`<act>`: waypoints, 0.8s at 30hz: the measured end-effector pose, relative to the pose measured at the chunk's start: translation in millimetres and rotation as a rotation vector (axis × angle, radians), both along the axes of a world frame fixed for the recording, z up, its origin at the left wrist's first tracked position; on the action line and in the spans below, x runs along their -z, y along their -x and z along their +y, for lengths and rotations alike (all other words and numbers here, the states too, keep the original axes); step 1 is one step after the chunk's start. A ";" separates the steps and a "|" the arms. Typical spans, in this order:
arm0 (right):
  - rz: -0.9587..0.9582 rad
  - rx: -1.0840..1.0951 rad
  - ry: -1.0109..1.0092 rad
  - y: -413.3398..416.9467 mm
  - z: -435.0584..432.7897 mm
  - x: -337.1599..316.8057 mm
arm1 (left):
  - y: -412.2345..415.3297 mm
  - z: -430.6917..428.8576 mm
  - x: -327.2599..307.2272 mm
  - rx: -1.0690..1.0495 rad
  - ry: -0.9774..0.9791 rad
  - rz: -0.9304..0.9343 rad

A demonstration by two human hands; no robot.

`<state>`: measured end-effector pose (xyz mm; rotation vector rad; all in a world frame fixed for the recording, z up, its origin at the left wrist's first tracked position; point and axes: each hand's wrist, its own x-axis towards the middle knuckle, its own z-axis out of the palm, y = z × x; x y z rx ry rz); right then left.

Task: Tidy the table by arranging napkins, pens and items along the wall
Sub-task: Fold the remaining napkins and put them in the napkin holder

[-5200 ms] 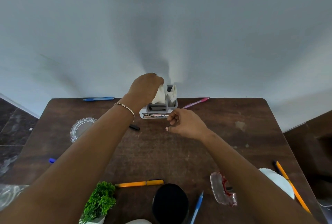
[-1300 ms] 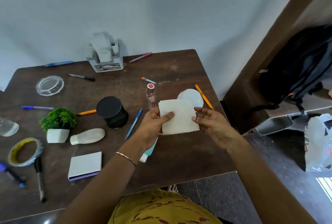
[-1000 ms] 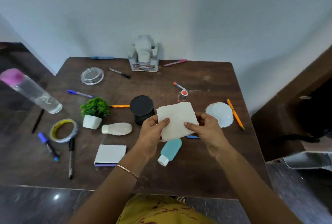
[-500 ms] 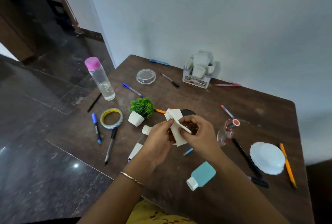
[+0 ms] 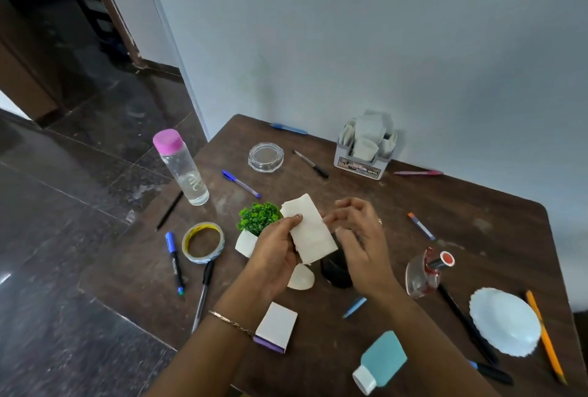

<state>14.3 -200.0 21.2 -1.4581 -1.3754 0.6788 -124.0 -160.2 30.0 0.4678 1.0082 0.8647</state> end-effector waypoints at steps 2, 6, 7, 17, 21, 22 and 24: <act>-0.038 0.098 0.065 -2.5 11.4 -0.3 | 3.4 14.5 2.2 0.045 -0.014 0.024; 0.049 -0.082 0.398 -6.2 32.2 -0.4 | -0.5 40.1 6.1 0.171 -0.082 0.016; 0.126 -0.086 0.432 -6.4 39.1 0.9 | -4.0 48.3 6.1 0.206 -0.094 0.003; -0.382 0.123 0.376 -65.1 116.6 2.0 | -43.8 166.6 -2.0 0.621 -0.550 0.414; -0.504 0.126 0.441 -90.3 148.8 5.8 | -73.3 222.7 -6.6 0.931 -0.872 0.899; -0.518 0.110 0.472 -96.0 156.7 9.0 | -80.6 232.5 -4.2 0.980 -0.918 0.971; -0.540 0.066 0.529 -107.5 170.1 16.0 | -93.8 245.3 -1.1 1.024 -1.049 1.116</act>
